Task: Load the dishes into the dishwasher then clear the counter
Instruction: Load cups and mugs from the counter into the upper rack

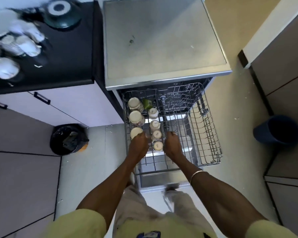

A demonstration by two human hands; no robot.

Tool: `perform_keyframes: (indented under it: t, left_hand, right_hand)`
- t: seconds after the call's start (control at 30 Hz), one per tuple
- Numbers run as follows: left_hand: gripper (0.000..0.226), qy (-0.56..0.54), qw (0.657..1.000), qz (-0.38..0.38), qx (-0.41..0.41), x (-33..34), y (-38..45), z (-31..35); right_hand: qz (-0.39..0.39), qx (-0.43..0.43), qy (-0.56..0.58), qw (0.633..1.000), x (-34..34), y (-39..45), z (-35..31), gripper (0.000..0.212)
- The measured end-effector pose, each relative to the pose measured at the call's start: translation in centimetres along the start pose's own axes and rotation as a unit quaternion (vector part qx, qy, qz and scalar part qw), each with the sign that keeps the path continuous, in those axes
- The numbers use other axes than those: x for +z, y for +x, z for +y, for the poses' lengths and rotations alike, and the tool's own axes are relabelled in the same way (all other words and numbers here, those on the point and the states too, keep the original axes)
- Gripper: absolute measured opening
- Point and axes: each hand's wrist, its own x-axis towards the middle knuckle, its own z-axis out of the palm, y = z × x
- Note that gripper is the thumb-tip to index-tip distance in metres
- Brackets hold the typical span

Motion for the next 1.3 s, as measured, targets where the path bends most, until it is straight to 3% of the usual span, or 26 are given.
perform_keyframes:
  t: [0.23,0.3,0.4,0.7,0.83,0.97,1.3]
  left_hand:
    - [0.029,-0.018,0.999,0.003,-0.041,-5.6,-2.2,-1.4]
    - [0.028,-0.025,0.999,0.018,-0.02,-7.9,-2.8,-2.8]
    - [0.033,-0.033,0.998,0.047,-0.001,-11.4,-3.7,-5.3]
    - [0.037,-0.04,0.99,0.125,-0.058,-22.9,-5.8,-15.3]
    - [0.037,-0.051,0.983,0.156,-0.085,-26.2,-6.0,-18.4]
    - [0.037,-0.058,0.974,0.188,-0.116,-29.6,-4.7,-21.7]
    - [0.038,-0.082,0.962,0.228,-0.126,-36.8,3.7,-26.9]
  right_hand:
    - [0.006,-0.032,-0.037,0.999,-1.9,0.6,-4.2,0.025]
    - [0.016,-0.039,-0.012,0.999,-1.0,0.6,-5.8,0.027]
    - [0.014,-0.044,-0.022,0.999,-1.5,-0.3,-11.3,0.04]
    - [0.055,-0.113,-0.005,0.992,1.6,1.1,-27.2,0.024]
    - [0.056,-0.137,0.012,0.989,2.0,2.6,-31.5,0.038]
    - [0.06,-0.176,0.019,0.982,1.9,4.7,-36.2,0.034]
    - [0.039,-0.177,0.047,0.982,2.5,14.4,-45.0,0.042]
